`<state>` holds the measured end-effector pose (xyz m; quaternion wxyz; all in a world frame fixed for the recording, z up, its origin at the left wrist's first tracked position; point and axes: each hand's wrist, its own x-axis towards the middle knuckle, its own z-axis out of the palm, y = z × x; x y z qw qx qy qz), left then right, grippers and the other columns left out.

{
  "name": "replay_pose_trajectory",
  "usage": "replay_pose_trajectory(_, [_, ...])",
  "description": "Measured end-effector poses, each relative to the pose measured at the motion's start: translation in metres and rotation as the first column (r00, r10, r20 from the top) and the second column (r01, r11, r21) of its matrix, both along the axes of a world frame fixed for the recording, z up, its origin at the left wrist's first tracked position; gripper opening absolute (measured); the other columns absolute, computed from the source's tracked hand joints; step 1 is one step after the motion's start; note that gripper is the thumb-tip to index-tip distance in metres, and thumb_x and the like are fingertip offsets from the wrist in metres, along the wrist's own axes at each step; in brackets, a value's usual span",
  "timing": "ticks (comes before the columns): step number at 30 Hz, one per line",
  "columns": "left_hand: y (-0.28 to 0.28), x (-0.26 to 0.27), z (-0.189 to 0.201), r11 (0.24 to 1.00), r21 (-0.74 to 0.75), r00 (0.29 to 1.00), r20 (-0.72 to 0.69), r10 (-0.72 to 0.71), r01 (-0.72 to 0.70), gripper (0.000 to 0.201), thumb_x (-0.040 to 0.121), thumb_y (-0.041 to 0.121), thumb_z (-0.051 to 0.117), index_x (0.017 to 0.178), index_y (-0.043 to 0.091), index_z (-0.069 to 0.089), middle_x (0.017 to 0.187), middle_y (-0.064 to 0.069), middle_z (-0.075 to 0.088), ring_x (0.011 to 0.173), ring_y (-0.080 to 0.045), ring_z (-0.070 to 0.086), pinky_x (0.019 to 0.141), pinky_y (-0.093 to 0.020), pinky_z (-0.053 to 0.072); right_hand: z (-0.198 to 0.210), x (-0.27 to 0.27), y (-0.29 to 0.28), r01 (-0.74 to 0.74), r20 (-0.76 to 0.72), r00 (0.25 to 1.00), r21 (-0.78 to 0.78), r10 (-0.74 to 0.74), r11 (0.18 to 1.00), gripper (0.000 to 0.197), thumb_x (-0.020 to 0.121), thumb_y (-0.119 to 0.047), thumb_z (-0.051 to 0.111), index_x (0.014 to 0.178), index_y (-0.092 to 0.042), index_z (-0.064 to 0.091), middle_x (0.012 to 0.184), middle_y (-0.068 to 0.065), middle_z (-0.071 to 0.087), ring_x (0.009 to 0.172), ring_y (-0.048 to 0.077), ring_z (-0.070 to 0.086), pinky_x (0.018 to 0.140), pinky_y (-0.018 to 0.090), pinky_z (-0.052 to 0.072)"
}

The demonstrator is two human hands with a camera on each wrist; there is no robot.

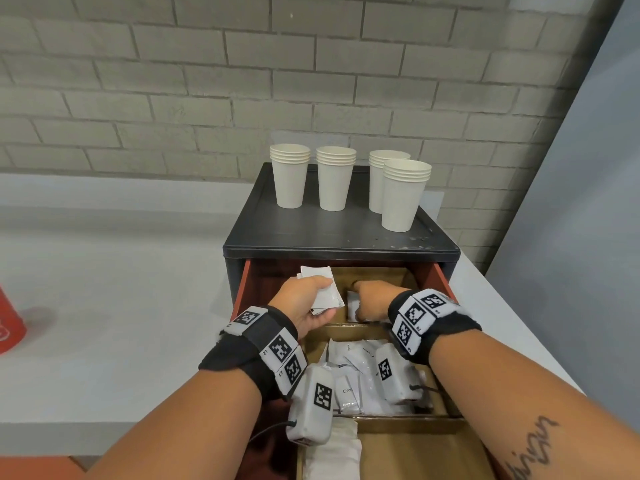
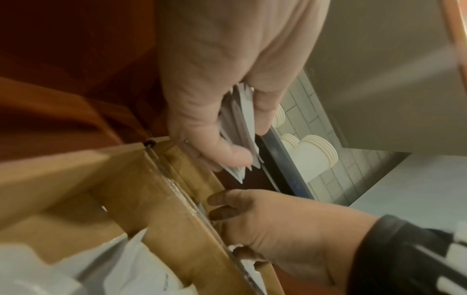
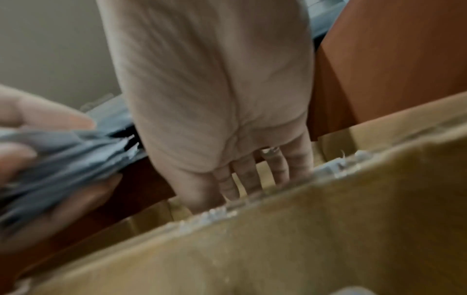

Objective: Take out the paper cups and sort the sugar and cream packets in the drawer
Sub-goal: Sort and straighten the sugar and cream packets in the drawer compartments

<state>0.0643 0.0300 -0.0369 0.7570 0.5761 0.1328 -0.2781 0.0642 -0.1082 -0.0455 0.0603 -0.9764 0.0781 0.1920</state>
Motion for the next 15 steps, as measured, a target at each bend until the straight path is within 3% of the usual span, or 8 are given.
replay_pose_trajectory(4, [0.0005, 0.0011, -0.0007, 1.0, -0.005, 1.0, -0.009, 0.006, -0.006, 0.034, 0.089, 0.006, 0.06, 0.115, 0.015, 0.042, 0.097, -0.011, 0.053, 0.092, -0.025, 0.056, 0.074, -0.032, 0.054, -0.005, 0.0039, 0.0025, -0.016, -0.053, 0.999, -0.109, 0.01, 0.994, 0.042, 0.092, -0.021, 0.053, 0.131, -0.008, 0.05, 0.134, 0.013, 0.051, 0.125, 0.032, 0.047, 0.105, 0.039, 0.039])
replay_pose_trajectory(6, [-0.0001, 0.0009, -0.0011, 1.0, 0.015, 1.0, -0.001, -0.008, 0.008, 0.033, 0.089, 0.007, 0.06, 0.115, 0.015, 0.042, 0.1, -0.012, 0.054, 0.092, -0.024, 0.056, 0.068, -0.03, 0.054, -0.008, 0.0045, 0.0015, -0.025, -0.04, 0.999, -0.12, 0.021, 0.992, 0.037, 0.093, -0.022, 0.05, 0.127, -0.007, 0.054, 0.131, 0.014, 0.054, 0.122, 0.031, 0.049, 0.104, 0.038, 0.039])
replay_pose_trajectory(10, [-0.0017, 0.0004, -0.0025, 0.998, 0.051, 1.0, 0.01, -0.028, 0.028, 0.034, 0.089, 0.006, 0.06, 0.115, 0.016, 0.041, 0.107, -0.011, 0.051, 0.103, -0.027, 0.052, 0.076, -0.034, 0.053, -0.0108, 0.0012, -0.0019, -0.001, 0.012, 1.0, -0.105, 0.002, 0.995, 0.041, 0.093, -0.027, 0.053, 0.13, -0.01, 0.052, 0.133, 0.013, 0.05, 0.123, 0.03, 0.048, 0.102, 0.037, 0.041])
replay_pose_trajectory(12, [-0.0015, 0.0013, -0.0035, 0.998, 0.054, 1.0, 0.017, -0.021, 0.02, 0.033, 0.089, 0.004, 0.059, 0.113, 0.018, 0.04, 0.101, -0.009, 0.049, 0.103, -0.027, 0.05, 0.078, -0.035, 0.053, -0.0103, 0.0016, -0.0014, -0.002, 0.041, 0.999, -0.043, 0.004, 0.999, 0.037, 0.092, -0.024, 0.052, 0.126, -0.009, 0.055, 0.127, 0.012, 0.055, 0.117, 0.029, 0.052, 0.095, 0.034, 0.043])
replay_pose_trajectory(15, [-0.0005, 0.0029, -0.0057, 0.997, 0.075, 0.998, 0.052, -0.019, 0.015, 0.038, 0.09, 0.004, 0.058, 0.119, 0.019, 0.04, 0.111, -0.008, 0.046, 0.105, -0.027, 0.048, 0.077, -0.034, 0.053, -0.0072, 0.004, -0.001, -0.011, 0.117, 0.993, 0.109, -0.002, 0.994, 0.023, 0.089, -0.015, 0.057, 0.108, -0.004, 0.06, 0.111, 0.013, 0.063, 0.097, 0.026, 0.058, 0.072, 0.027, 0.043])
